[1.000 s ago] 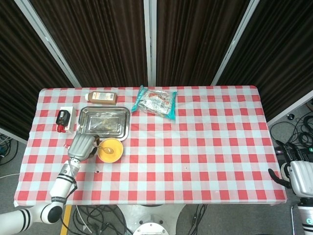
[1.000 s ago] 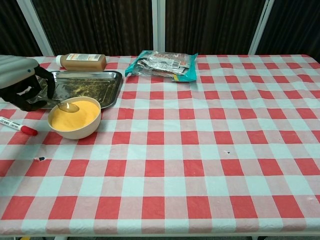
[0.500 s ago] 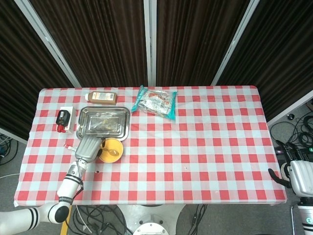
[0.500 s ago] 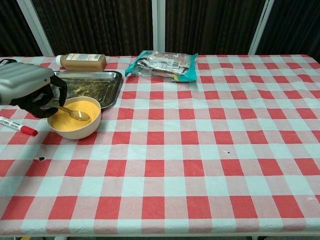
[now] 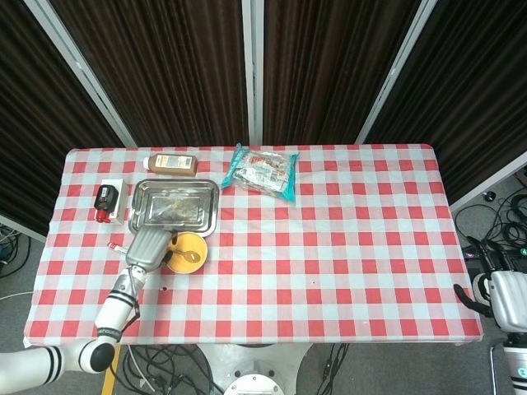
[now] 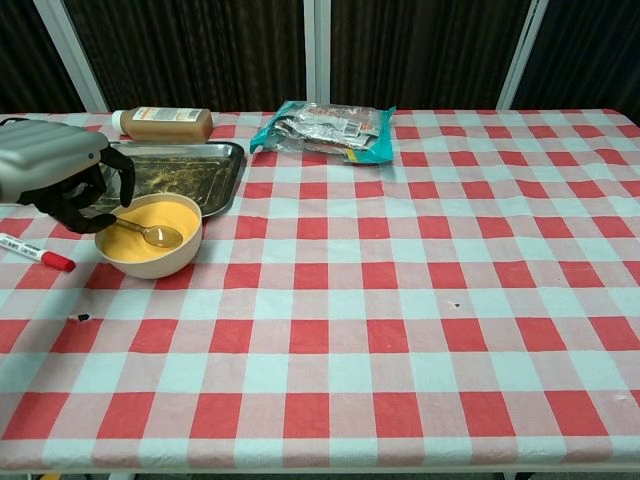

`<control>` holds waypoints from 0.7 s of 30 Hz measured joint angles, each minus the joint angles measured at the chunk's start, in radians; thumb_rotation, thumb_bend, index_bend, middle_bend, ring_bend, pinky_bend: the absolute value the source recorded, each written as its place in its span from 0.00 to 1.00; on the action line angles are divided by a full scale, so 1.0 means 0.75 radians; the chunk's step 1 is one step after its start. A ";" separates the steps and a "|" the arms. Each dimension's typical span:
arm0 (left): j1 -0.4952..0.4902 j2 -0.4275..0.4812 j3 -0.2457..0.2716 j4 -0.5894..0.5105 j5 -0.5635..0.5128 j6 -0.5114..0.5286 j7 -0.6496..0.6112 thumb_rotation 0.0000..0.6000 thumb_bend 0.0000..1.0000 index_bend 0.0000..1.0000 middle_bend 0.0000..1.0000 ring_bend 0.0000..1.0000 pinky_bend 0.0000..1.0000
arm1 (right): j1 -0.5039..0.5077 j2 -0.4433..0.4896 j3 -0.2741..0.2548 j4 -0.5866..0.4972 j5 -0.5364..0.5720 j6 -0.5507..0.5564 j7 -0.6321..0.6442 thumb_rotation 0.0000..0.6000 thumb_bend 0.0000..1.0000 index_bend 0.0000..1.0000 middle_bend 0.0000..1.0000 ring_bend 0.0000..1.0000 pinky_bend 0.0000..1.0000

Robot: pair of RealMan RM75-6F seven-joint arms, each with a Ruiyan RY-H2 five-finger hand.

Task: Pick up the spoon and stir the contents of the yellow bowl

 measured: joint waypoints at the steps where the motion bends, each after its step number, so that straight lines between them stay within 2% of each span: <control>1: -0.004 0.002 0.000 -0.001 -0.011 -0.009 0.003 1.00 0.38 0.55 0.92 0.93 1.00 | 0.001 -0.001 0.000 0.000 -0.001 0.000 0.001 1.00 0.19 0.12 0.28 0.11 0.21; 8: -0.037 0.006 0.003 0.001 -0.089 -0.053 0.018 1.00 0.38 0.55 0.92 0.93 1.00 | -0.003 0.002 0.002 -0.008 0.002 0.005 -0.004 1.00 0.19 0.12 0.28 0.11 0.22; 21: -0.065 0.004 0.018 0.014 -0.132 -0.051 0.024 1.00 0.38 0.56 0.92 0.93 1.00 | -0.008 0.001 0.002 -0.003 0.002 0.009 0.002 1.00 0.19 0.12 0.28 0.11 0.22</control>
